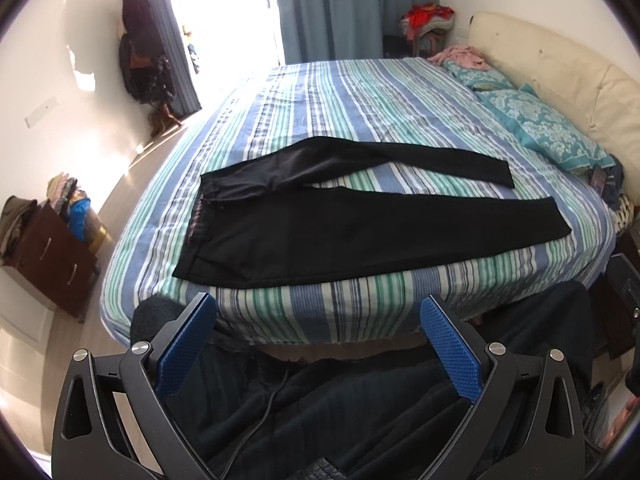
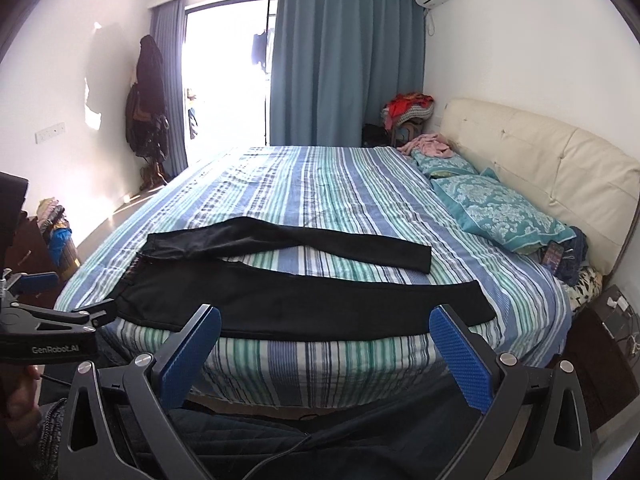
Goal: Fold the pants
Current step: 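Move the right tool to the trouser leg hem and grasp it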
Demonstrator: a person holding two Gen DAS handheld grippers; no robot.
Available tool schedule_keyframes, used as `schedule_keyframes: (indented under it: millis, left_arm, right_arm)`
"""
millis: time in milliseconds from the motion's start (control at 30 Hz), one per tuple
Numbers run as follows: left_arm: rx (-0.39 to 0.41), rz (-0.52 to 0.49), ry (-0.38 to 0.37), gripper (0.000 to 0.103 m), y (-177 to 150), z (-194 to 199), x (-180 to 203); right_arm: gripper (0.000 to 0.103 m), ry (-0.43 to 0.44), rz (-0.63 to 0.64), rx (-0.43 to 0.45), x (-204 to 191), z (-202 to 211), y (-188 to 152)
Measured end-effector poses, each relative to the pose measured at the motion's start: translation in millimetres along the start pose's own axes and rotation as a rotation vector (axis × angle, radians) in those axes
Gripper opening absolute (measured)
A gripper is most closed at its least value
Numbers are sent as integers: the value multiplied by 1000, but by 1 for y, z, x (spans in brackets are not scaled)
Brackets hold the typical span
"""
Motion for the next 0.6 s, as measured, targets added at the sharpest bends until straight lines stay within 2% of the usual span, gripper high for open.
schedule_keyframes:
  millis: [167,267,367,433,533,600]
  left_arm:
    - [-12,7,-7,102,2,-3,-1]
    - [-21,-2,-27,102,6,-5,0]
    - [-17,29,-101,102,16,-9,-6]
    - [16,75,-149,102,25,-12,-14]
    - [69,76,-118,102,42,-20,-18]
    - [110,33,-66,102,54,-26,-16]
  right_arm:
    - [103,54,9,-55,-7,-12,-5]
    - [103,71,-6,-38,-4,-8,-6]
    - [103,95,-22,-3,-1,-5,-5]
    - [103,136,-40,9,1,-10,-5]
    - [103,236,-89,-137,9,-52,-14]
    - [102,214,-103,-153,21,-75,-20]
Point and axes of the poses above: each gripper's, at about its wrist camera, not at the fingertips, and z roughly against the way its jaws point, x to its right, y to its top, the point moved 1 cm from there along -z, roughly the way its jaws point, and after that the axes turned 4 degrees about -y, right-handed, at the moved point
